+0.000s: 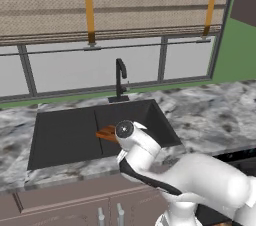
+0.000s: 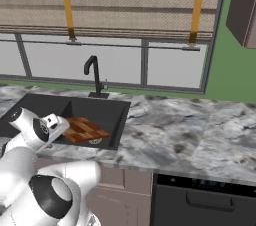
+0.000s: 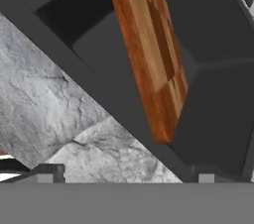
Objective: Move the cutting board and knife to the sink. Then move spray from the cabinet to the counter.
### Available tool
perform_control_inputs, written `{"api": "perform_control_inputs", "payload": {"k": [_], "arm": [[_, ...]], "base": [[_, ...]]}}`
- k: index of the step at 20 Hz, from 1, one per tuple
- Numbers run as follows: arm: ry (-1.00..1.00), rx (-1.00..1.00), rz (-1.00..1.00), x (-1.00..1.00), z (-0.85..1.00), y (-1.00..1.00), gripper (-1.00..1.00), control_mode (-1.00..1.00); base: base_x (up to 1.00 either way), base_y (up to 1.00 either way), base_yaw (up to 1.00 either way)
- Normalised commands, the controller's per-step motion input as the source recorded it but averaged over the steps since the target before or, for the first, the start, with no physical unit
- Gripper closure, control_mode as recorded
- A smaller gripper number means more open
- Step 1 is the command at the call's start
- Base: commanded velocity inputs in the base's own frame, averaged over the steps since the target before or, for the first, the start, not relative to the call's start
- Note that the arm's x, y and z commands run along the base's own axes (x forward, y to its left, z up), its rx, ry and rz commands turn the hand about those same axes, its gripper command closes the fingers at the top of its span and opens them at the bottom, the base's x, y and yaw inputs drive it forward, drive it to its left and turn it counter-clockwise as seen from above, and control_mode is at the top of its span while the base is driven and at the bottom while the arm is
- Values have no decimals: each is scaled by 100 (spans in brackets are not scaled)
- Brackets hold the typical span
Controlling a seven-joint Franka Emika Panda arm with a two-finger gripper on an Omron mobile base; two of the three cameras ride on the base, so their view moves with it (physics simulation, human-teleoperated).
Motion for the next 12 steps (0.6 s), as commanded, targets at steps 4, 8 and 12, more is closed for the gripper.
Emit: {"api": "perform_control_inputs", "payload": {"k": [4, 8, 12], "arm": [[-6, 7, -6, -50, 84, 0, -100, -100], [-6, 2, -8, -13, 81, 8, -100, -100], [-5, 0, -14, -1, 88, 1, -100, -100]], "base": [[0, 0, 0], [0, 0, 0], [0, 0, 0]]}}
